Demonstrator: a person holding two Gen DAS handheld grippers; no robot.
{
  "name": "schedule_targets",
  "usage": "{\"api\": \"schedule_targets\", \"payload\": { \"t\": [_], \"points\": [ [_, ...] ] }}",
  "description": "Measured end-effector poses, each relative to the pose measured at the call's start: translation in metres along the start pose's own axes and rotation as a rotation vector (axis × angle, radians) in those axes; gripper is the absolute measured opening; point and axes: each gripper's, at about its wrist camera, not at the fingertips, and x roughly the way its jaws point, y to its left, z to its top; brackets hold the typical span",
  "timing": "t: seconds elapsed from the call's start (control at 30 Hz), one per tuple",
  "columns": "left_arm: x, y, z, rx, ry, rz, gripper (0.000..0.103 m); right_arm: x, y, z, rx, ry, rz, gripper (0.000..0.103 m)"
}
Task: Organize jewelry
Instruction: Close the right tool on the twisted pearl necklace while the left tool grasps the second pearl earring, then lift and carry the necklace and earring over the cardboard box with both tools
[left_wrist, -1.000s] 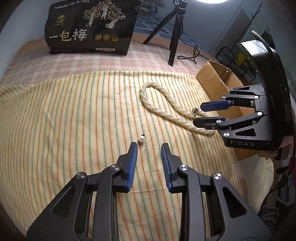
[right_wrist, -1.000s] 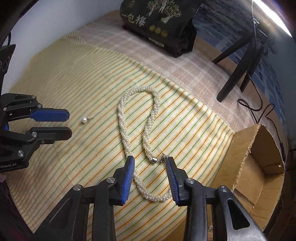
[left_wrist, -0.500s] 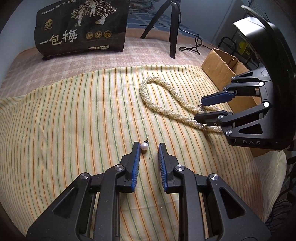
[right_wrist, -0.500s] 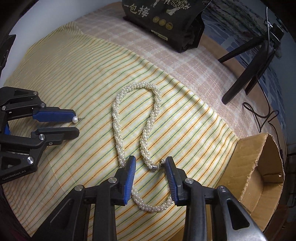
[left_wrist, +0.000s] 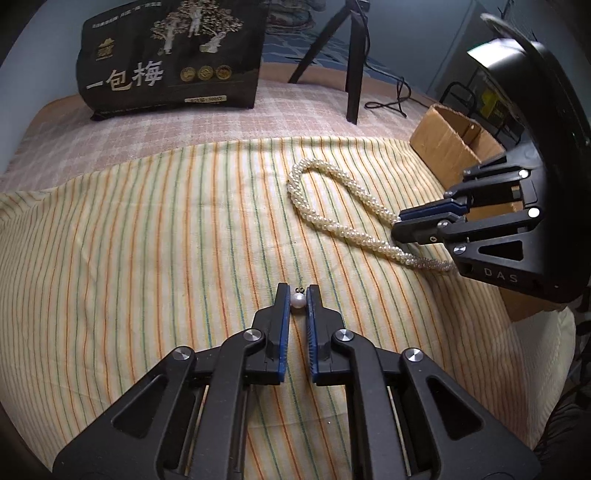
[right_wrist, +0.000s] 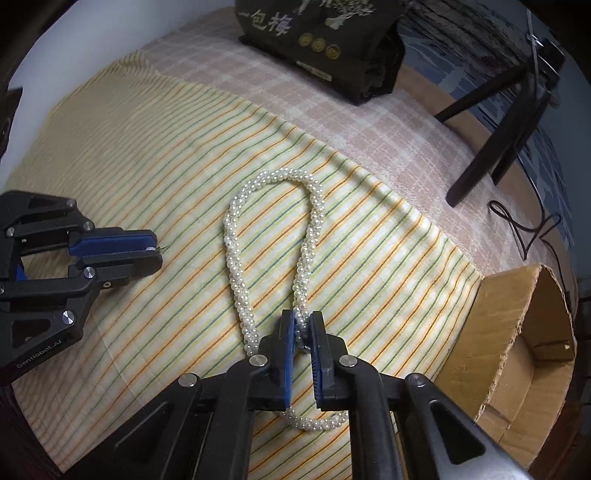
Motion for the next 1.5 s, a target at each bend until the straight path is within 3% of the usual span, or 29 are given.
{"api": "schedule_targets", "payload": {
  "t": [0.23, 0.63, 1.1, 1.5],
  "points": [
    [-0.023, 0.006, -0.004, -0.040, -0.039, -0.010, 0.007, -0.018, -0.023, -0.009, 0.115, -0.077, 0.101, 0.006],
    [-0.058, 0.002, -0.013, -0.079, -0.089, -0.026, 0.007, -0.073, -0.018, -0.034, 0.229, -0.242, 0.207, 0.005],
    [-0.112, -0.029, 0.002, -0.023, -0.177, -0.055, 0.007, -0.180, -0.025, -0.070, 0.272, -0.452, 0.162, 0.005],
    [-0.139, -0.084, 0.024, 0.050, -0.235, -0.125, 0.007, -0.244, -0.052, -0.111, 0.323, -0.578, 0.111, 0.005]
  ]
}}
